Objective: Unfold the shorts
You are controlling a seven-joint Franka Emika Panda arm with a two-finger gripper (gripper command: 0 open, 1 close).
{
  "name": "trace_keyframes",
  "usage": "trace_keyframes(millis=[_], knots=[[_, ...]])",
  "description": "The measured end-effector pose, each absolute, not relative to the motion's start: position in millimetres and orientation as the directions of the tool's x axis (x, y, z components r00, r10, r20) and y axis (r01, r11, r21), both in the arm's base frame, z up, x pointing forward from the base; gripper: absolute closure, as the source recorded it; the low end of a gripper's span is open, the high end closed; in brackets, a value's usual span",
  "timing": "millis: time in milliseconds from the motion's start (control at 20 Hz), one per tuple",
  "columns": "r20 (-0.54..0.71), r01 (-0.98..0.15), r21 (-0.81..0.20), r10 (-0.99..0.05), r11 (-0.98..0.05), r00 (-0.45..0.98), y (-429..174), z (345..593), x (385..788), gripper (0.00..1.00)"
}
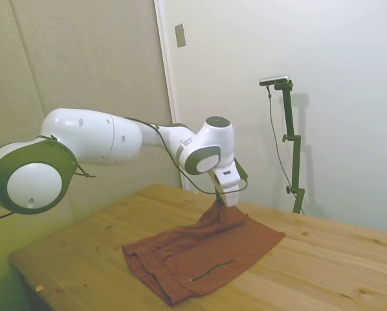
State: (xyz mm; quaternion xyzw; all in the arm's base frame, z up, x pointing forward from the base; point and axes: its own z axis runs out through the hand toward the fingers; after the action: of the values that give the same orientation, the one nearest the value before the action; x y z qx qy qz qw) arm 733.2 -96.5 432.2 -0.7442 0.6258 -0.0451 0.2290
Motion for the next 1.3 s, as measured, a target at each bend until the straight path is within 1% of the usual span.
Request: trace_keyframes(millis=[100,350,550,600,750,850,1200,1300], knots=[[-0.234,-0.901,-0.414,-0.942,-0.127,0.240,-74.8,432.0,743.9,1.00],[-0.245,-0.877,-0.451,-0.922,-0.165,0.300,-34.7,418.7,777.2,1.00],[-0.264,-0.866,-0.459,-0.900,-0.200,0.348,5.5,399.8,795.7,1.00],[-0.267,-0.865,-0.456,-0.895,-0.209,0.357,14.3,394.1,798.5,0.00],[-0.272,-0.862,-0.452,-0.885,-0.229,0.378,32.7,383.1,803.0,0.00],[-0.274,-0.862,-0.451,-0.883,-0.232,0.381,34.6,382.4,803.5,0.00],[-0.271,-0.857,-0.461,-0.883,-0.230,0.383,30.5,393.8,803.5,0.00],[-0.247,-0.855,-0.459,-0.890,-0.241,0.383,28.1,399.9,801.4,0.00]])
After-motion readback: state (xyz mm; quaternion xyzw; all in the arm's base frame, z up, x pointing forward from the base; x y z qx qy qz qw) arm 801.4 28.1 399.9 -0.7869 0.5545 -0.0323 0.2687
